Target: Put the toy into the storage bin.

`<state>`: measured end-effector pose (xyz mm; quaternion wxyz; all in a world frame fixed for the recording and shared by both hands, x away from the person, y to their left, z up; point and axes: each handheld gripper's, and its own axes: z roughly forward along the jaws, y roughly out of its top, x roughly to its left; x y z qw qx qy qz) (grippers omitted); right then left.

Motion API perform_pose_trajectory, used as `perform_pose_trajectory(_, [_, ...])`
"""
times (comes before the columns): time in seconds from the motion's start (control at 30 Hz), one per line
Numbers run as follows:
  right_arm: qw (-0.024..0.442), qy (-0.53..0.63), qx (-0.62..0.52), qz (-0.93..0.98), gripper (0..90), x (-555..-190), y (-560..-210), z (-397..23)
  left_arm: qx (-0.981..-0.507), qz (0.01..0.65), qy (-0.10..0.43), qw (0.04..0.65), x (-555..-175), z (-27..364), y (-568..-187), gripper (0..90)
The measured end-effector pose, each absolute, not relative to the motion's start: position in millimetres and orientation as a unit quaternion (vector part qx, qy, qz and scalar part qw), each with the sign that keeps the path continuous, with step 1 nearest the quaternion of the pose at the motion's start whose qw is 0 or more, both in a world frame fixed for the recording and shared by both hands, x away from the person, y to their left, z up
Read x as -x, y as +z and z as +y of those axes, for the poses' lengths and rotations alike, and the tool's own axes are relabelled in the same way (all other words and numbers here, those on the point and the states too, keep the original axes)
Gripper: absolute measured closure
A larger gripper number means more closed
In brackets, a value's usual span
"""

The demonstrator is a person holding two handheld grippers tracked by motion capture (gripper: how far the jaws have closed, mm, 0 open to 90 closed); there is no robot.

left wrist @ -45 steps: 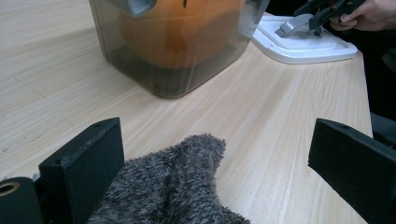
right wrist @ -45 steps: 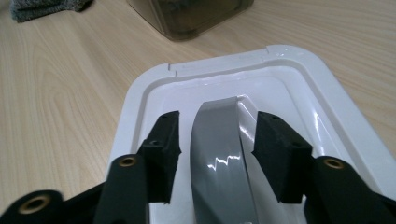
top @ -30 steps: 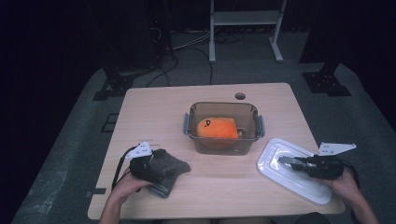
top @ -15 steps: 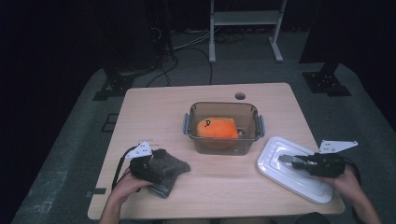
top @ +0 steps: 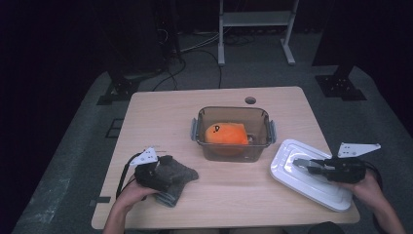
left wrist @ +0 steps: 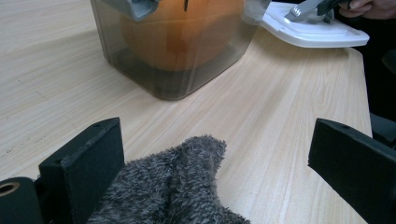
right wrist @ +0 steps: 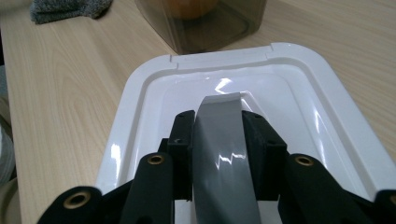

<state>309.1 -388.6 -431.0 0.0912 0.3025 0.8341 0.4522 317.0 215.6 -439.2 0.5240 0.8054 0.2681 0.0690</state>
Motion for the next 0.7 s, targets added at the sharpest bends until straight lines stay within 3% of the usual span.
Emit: perform_pose_trajectory(0.7, [0.107, 0.461, -0.282, 0.835, 65.5, -300, -380, -396, -0.806, 0.268, 0.068, 0.524, -317, 216, -440, 2.7])
